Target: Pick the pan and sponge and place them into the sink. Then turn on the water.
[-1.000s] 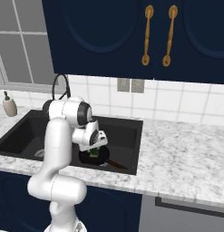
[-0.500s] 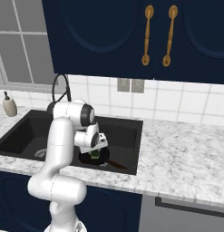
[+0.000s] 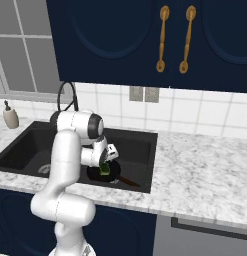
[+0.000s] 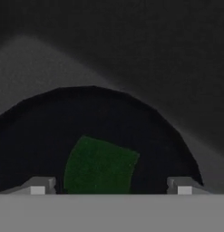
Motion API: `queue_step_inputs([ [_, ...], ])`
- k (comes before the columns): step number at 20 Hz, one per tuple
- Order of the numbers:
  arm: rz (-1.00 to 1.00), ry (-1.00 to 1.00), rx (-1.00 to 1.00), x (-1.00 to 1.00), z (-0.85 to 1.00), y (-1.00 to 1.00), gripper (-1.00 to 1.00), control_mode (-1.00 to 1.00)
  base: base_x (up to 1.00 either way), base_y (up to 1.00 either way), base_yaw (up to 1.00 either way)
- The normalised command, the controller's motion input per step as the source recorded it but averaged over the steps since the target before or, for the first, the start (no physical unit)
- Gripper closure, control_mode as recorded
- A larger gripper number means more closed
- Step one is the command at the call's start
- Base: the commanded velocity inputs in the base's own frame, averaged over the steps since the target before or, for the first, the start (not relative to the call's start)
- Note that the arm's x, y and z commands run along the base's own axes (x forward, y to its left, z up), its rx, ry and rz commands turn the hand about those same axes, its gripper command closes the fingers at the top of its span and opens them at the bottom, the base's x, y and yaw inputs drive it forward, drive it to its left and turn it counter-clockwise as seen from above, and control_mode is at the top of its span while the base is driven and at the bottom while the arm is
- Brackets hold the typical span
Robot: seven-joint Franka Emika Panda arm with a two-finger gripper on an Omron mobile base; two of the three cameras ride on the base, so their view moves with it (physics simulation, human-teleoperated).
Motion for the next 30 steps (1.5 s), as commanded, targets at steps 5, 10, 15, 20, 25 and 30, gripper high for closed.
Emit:
queue_step_inputs([
  [5,0.00,-0.27,0.03,-0.61,1.00,0.00,-1.00,-1.00,0.00,0.00,0.00],
  [10,0.05,-0.13,0.04,-0.49,1.00,-0.03,-1.00,-1.00,0.00,0.00,0.00],
  [15,0.13,-0.02,0.08,-0.24,1.00,-0.17,-1.00,-1.00,0.00,0.00,0.00],
  [20,0.20,-0.03,0.09,-0.17,1.00,-0.37,-1.00,-1.00,0.00,0.00,0.00],
  [25,0.13,-0.02,0.14,-0.02,1.00,-0.48,-1.00,-1.00,0.00,0.00,0.00],
  [30,0.02,0.02,0.10,0.01,1.00,-0.23,-1.00,-1.00,0.00,0.00,0.00],
])
